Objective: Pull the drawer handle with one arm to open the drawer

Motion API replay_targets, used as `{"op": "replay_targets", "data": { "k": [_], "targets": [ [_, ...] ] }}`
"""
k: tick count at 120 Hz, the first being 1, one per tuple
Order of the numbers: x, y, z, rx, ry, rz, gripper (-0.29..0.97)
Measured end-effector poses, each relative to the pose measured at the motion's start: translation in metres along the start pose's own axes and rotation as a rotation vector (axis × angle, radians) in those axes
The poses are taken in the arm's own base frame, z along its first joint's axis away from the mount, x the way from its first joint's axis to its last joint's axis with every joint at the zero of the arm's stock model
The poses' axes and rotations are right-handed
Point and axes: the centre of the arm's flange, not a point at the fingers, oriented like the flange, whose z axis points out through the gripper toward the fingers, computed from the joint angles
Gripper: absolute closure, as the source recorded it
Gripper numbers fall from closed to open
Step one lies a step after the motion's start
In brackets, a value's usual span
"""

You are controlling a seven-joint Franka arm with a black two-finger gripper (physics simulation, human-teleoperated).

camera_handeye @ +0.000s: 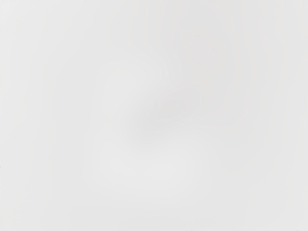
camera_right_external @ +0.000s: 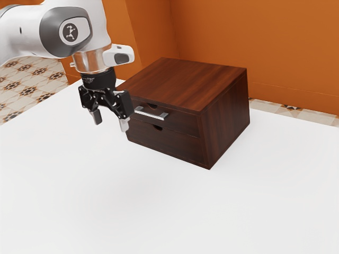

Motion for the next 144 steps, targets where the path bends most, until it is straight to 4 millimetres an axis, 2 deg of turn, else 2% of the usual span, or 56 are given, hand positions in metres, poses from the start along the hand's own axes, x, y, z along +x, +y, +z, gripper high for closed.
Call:
{"op": "replay_targets", "data": {
  "k": [30,36,42,48,54,73,82,86,96,101,110,115,131,144],
  "targets": [
    [0.0,-0.001,-0.002,0.0,0.005,0.031,0.0],
    [-0.006,-0.001,-0.014,0.004,0.03,0.034,0.0],
    [-0.027,0.003,-0.05,0.015,0.102,0.045,0.0],
    [-0.053,0.015,-0.089,0.03,0.194,0.094,0.0],
    [-0.062,0.03,-0.107,0.03,0.253,0.181,0.0],
    [-0.054,0.087,-0.114,-0.06,0.354,0.503,0.0],
    [-0.054,0.109,-0.117,-0.034,0.38,0.624,0.0],
    [-0.051,0.118,-0.113,-0.02,0.379,0.679,0.0],
    [-0.027,0.137,-0.086,0.009,0.335,0.807,0.0],
    [-0.011,0.129,-0.07,0.027,0.307,0.841,0.0],
    [0.018,0.083,-0.042,0.057,0.255,0.849,0.0],
    [0.025,0.069,-0.033,0.077,0.238,0.869,0.0],
    [0.036,0.09,-0.007,0.141,0.195,1.038,0.0],
    [0.041,0.092,0.005,0.17,0.187,1.149,0.0]
  ]
}}
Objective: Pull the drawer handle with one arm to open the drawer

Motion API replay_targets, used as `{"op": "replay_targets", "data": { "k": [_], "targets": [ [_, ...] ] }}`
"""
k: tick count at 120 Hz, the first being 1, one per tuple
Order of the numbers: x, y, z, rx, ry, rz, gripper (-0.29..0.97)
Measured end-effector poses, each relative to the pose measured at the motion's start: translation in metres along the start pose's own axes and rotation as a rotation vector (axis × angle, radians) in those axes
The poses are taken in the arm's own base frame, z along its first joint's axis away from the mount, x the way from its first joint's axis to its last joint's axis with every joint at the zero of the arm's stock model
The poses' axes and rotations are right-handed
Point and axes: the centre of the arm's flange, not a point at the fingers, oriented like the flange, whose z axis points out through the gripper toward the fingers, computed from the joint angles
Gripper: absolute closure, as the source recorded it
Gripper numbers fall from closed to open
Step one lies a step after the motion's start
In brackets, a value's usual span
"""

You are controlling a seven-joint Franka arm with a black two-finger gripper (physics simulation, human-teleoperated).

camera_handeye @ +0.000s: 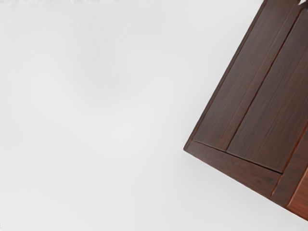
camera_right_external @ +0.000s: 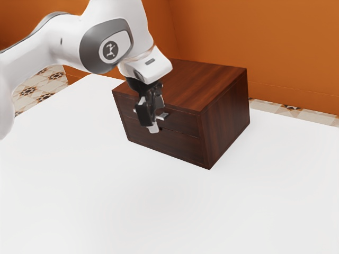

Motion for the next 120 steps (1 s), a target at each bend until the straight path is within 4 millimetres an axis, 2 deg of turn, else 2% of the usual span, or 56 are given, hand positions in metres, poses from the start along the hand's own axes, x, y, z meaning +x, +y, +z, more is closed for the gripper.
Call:
{"op": "replay_targets", "data": {
  "k": [25,58,70,95,107,120],
  "targets": [
    [-0.01,-0.001,-0.012,0.031,0.019,0.162,0.0],
    [-0.018,-0.006,-0.014,0.024,0.086,0.317,0.0],
    [-0.029,-0.002,0.001,0.012,0.074,0.343,0.0],
    [-0.039,0.008,0.017,0.042,0.055,0.415,0.0],
    [-0.046,0.003,0.02,0.066,0.055,0.433,0.0],
    [-0.064,-0.008,0.021,0.089,0.054,0.433,0.0]
  ]
}}
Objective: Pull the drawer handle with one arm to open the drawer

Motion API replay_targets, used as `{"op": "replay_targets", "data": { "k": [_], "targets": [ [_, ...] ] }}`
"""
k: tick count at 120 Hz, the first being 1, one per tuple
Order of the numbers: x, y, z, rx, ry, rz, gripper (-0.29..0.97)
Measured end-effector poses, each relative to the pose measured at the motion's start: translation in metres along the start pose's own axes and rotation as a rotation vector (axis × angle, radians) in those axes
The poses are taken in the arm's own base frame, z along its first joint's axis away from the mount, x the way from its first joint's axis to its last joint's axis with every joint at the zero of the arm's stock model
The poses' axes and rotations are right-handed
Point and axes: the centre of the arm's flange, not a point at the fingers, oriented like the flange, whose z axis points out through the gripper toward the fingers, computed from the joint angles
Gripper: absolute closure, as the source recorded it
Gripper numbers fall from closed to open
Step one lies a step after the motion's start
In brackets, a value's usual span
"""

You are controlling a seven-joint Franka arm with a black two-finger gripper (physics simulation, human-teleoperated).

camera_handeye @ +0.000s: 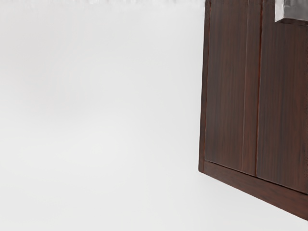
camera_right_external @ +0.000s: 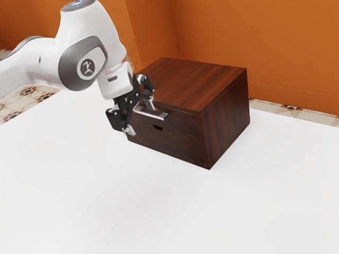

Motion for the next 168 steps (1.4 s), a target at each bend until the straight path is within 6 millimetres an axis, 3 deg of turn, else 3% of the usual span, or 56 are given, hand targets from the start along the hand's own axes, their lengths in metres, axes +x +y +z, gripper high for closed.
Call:
{"op": "replay_targets", "data": {
  "k": [16,28,67,85,112,168],
  "targets": [
    [-0.027,-0.001,0.0,0.014,-0.009,-0.009,0.0],
    [-0.037,0.0,-0.002,0.018,-0.006,-0.004,0.0],
    [-0.02,-0.003,0.026,0.034,0.025,0.064,0.0],
    [-0.025,-0.006,0.039,0.069,0.035,0.062,0.0],
    [-0.029,-0.014,0.045,0.129,0.05,0.057,0.01],
    [-0.046,-0.019,0.058,0.177,0.043,0.041,0.18]
  ]
}}
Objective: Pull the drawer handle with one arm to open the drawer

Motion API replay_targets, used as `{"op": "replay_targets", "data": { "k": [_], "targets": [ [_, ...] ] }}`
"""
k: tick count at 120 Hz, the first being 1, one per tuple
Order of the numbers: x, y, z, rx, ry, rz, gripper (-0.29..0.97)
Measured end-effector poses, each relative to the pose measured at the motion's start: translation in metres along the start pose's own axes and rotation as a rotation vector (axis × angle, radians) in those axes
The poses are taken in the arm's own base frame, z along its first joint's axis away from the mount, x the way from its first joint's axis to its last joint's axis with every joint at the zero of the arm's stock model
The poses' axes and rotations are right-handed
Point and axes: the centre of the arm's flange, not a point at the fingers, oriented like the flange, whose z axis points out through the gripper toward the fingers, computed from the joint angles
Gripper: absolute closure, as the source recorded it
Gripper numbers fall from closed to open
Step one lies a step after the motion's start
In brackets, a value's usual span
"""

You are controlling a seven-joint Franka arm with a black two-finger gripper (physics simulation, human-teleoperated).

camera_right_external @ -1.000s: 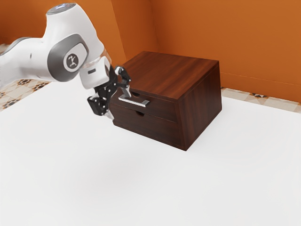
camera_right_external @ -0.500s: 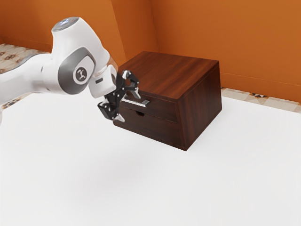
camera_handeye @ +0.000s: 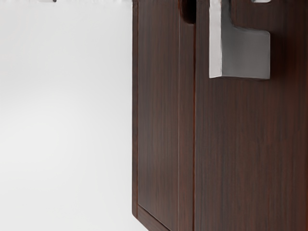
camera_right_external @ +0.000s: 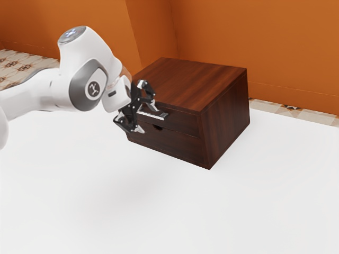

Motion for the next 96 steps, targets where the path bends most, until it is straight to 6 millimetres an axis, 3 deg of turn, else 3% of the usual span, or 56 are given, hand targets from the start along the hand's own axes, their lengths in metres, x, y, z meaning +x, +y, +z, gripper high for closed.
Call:
{"op": "replay_targets", "data": {
  "k": [96],
  "targets": [
    [-0.018,0.001,0.019,-0.003,-0.015,-0.012,0.19]
  ]
}}
